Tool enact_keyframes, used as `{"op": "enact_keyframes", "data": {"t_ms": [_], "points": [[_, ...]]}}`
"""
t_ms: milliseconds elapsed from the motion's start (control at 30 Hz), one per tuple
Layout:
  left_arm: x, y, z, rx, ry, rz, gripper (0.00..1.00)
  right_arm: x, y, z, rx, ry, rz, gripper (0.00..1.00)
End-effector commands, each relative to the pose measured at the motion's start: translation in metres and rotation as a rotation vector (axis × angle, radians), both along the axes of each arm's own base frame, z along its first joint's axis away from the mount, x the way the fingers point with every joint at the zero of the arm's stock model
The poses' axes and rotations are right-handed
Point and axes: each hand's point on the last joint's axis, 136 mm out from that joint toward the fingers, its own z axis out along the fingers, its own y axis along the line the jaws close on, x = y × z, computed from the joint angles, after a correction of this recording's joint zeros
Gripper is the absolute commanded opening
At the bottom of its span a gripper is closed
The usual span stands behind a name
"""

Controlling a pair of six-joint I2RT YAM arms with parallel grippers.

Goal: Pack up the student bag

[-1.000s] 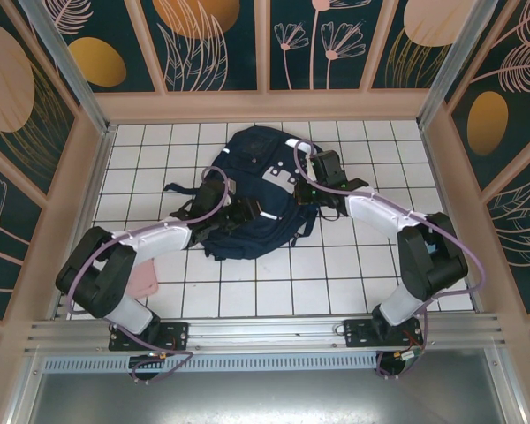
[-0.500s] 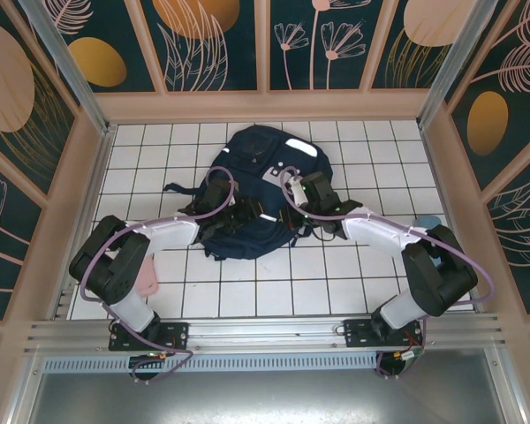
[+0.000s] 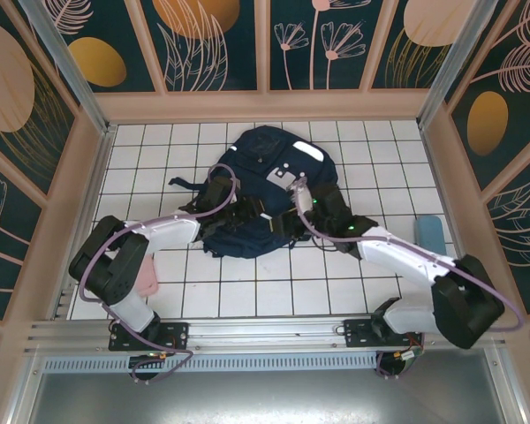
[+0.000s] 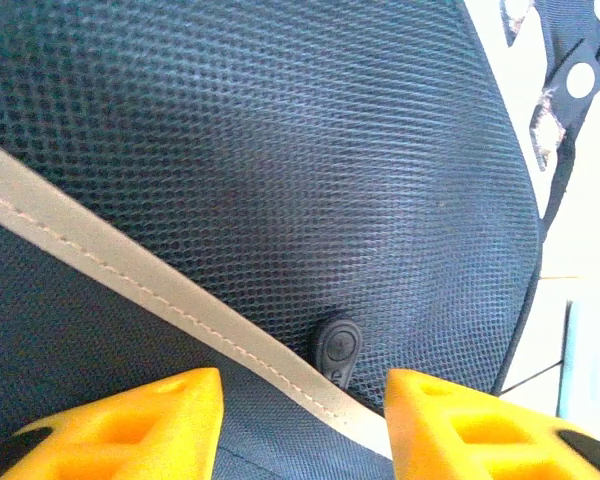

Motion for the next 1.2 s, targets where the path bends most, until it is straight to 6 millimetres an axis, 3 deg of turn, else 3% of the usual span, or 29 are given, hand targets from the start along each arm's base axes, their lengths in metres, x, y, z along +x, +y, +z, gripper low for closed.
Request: {"op": "enact_keyframes", "data": {"t_ms": [0, 33, 133, 333, 433, 633, 900, 1167], "points": [[0.005, 0.002, 0.026, 0.053, -0.095, -0.039, 0.5, 0.033, -0.044, -0.006, 0.029, 0.085, -0.284, 0.55], [0.004, 0.003, 0.029, 0.059, -0.104, -0.046, 0.5, 0.043, -0.061, -0.013, 0.02, 0.127, -0.369, 0.56], [-0.002, 0.004, 0.035, 0.085, -0.12, -0.058, 0.51, 0.054, -0.084, -0.032, 0.004, 0.251, -0.5, 0.56], [-0.027, -0.026, 0.05, 0.224, -0.218, -0.221, 0.53, 0.063, -0.083, -0.046, 0.041, 0.378, -0.556, 0.54], [-0.031, -0.037, 0.046, 0.376, -0.26, -0.313, 0.55, 0.066, -0.088, -0.051, 0.063, 0.422, -0.601, 0.55], [-0.028, -0.058, 0.018, 0.667, -0.248, -0.443, 0.54, 0.065, -0.104, -0.063, 0.111, 0.486, -0.67, 0.55], [-0.006, -0.069, 0.009, 0.82, -0.266, -0.451, 0.49, 0.075, -0.115, -0.078, 0.147, 0.528, -0.692, 0.55], [0.011, -0.063, 0.003, 0.937, -0.287, -0.422, 0.24, 0.095, -0.11, -0.091, 0.152, 0.542, -0.653, 0.51]]}}
